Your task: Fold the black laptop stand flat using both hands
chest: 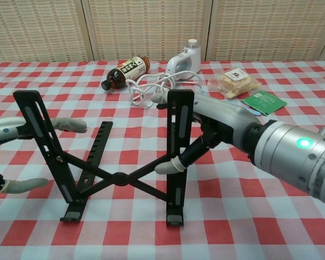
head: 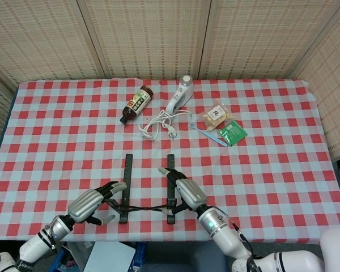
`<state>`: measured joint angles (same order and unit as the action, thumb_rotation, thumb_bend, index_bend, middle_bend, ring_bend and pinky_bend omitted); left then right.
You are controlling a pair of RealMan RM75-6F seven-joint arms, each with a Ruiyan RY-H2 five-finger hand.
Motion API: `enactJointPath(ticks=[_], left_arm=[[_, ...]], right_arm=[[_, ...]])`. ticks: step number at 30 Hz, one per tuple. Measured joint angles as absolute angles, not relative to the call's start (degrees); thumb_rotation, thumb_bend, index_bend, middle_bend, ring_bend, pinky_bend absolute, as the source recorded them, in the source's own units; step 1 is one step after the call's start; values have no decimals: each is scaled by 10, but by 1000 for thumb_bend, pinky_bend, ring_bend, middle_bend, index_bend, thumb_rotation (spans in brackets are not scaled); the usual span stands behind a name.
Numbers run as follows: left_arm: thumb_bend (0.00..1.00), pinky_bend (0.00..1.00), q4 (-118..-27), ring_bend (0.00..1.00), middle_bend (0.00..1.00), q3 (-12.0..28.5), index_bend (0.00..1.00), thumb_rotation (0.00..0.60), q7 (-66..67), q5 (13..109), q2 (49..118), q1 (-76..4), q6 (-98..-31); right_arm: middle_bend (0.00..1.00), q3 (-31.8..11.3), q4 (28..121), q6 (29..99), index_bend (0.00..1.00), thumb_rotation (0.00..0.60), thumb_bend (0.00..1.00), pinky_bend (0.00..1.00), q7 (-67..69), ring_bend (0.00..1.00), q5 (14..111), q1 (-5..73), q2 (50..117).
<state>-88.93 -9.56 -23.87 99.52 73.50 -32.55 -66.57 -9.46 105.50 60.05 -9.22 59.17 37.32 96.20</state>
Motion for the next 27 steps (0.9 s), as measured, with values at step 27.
enactJointPath(ticks=[27], left_arm=[[350,219,-844,24,34,-38,15,600,-165,967,681,-344,-661]], right_arm=[[0,-155,994,795,0,600,64,0,-113,0,763,332,960]])
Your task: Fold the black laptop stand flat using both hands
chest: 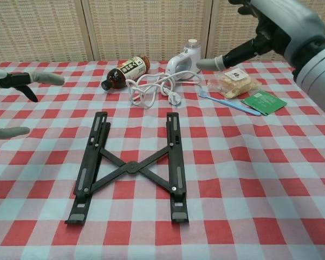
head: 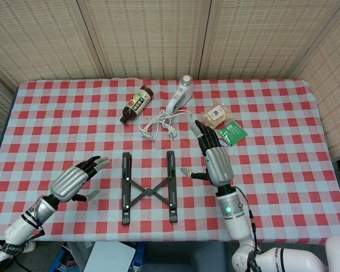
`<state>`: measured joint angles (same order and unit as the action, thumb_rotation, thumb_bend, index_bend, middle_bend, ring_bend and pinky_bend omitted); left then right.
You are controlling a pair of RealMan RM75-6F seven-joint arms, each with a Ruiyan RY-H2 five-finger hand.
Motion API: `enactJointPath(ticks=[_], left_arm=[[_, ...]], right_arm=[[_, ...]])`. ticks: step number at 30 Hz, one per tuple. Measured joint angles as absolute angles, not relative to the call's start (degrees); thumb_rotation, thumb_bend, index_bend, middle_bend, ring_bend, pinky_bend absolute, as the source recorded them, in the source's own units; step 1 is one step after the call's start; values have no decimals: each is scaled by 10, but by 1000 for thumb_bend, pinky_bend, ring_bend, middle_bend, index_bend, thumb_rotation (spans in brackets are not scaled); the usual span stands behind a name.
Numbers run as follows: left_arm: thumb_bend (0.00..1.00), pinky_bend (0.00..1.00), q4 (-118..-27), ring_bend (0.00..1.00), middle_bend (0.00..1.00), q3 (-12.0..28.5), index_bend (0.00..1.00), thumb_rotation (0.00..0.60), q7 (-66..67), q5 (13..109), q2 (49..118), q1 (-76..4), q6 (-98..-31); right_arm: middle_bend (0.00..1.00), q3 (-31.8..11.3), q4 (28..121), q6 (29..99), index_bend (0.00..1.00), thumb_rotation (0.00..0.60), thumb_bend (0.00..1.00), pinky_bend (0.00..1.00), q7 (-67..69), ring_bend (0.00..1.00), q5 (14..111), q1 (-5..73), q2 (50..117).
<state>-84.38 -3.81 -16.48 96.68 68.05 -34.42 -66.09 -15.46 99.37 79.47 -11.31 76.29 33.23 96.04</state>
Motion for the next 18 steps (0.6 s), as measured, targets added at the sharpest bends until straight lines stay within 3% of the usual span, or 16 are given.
enactJointPath(ticks=[11,18], left_arm=[[348,204,-710,21,0,-11,0,600,-77,973,755,-385,-631],[298,197,-639,19,0,-7,0,600,-43,976,823,-410,-604]], right_arm=[[0,-70,1006,709,0,600,1,0,-178,0,850,347,894],[0,-35,938,692,0,600,0,0,-217,0,940,367,902]])
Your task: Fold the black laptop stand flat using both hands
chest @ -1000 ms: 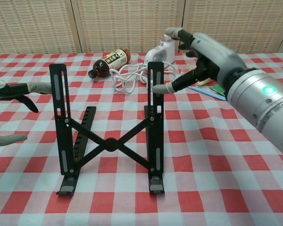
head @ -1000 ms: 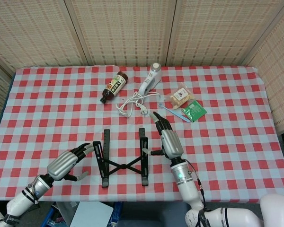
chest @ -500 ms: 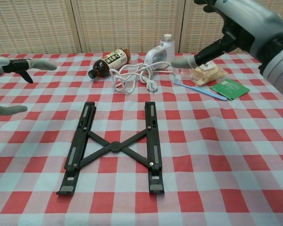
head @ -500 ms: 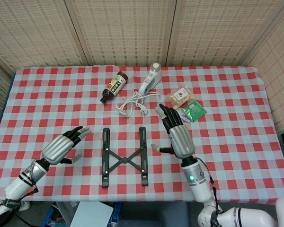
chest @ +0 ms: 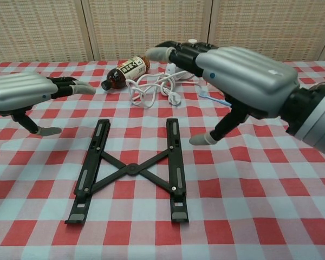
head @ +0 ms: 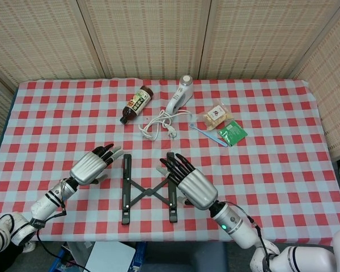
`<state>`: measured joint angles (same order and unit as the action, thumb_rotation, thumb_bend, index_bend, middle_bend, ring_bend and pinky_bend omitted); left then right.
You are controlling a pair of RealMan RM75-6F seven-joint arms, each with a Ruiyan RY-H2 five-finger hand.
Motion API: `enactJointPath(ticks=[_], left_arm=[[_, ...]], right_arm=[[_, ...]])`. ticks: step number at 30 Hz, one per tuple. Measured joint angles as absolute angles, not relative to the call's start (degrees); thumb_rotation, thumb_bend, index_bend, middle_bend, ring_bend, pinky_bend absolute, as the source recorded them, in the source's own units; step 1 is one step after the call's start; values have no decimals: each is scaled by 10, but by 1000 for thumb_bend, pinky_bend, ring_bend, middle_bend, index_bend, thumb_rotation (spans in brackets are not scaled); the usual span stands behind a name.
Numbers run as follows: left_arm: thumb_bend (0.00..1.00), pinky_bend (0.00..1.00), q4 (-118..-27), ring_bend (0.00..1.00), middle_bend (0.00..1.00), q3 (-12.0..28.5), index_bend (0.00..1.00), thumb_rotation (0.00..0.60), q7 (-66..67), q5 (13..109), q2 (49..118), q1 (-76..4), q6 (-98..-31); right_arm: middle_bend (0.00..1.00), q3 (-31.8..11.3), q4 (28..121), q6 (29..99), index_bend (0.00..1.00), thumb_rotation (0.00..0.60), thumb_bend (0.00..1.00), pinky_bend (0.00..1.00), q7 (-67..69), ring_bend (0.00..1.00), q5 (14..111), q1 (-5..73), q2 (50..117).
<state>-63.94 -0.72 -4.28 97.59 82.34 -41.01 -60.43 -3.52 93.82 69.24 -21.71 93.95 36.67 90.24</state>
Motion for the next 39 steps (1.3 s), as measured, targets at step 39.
enactJointPath(ticks=[39], left_arm=[[283,192,-547,0,0,-4,0,600,-68,920,936,-463,-532]], right_arm=[[0,14,591,701,0,600,0,0,-219,0,1043,394,1061]])
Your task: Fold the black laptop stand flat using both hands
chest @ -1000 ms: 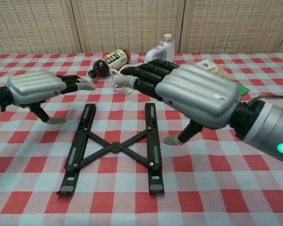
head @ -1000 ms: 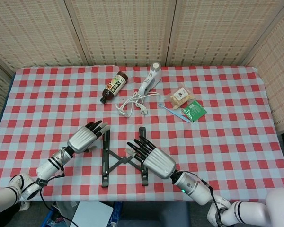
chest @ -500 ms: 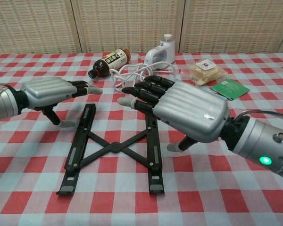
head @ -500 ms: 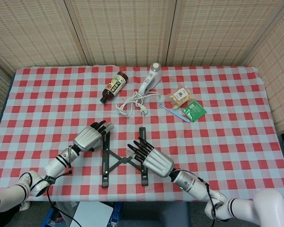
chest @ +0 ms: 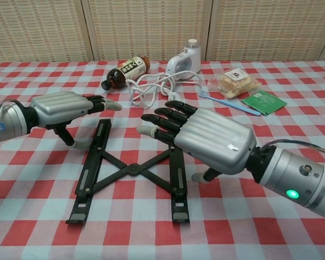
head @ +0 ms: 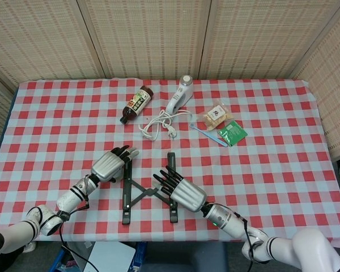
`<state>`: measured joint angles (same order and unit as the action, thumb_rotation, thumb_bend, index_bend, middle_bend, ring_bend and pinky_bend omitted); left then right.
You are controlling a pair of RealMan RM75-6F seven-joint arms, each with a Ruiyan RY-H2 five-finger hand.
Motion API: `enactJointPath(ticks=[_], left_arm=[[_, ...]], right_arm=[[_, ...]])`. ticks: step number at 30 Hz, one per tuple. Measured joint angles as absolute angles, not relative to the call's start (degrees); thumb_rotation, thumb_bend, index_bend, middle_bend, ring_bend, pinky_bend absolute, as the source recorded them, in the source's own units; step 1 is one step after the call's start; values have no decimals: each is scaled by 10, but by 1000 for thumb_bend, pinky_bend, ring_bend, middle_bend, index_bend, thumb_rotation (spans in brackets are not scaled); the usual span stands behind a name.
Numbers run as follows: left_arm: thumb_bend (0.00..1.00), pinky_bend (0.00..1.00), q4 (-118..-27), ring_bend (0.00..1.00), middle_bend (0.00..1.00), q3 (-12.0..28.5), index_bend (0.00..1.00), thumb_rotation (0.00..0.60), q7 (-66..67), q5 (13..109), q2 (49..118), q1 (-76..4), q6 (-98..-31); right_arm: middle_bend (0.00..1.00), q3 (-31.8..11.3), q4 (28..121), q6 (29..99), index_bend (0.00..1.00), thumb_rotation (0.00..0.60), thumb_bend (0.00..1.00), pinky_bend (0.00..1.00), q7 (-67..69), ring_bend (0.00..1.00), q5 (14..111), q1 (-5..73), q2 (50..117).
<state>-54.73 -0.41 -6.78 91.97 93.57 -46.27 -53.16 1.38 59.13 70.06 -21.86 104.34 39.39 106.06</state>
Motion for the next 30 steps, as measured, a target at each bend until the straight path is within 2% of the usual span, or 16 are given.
enactJointPath(ticks=[30], left_arm=[[283,192,-559,0,0,-7,0,600,-82,902,935,-465,-524]], right_arm=[[0,16,533,723,0,600,0,0,-218,0,1049,401,1109]])
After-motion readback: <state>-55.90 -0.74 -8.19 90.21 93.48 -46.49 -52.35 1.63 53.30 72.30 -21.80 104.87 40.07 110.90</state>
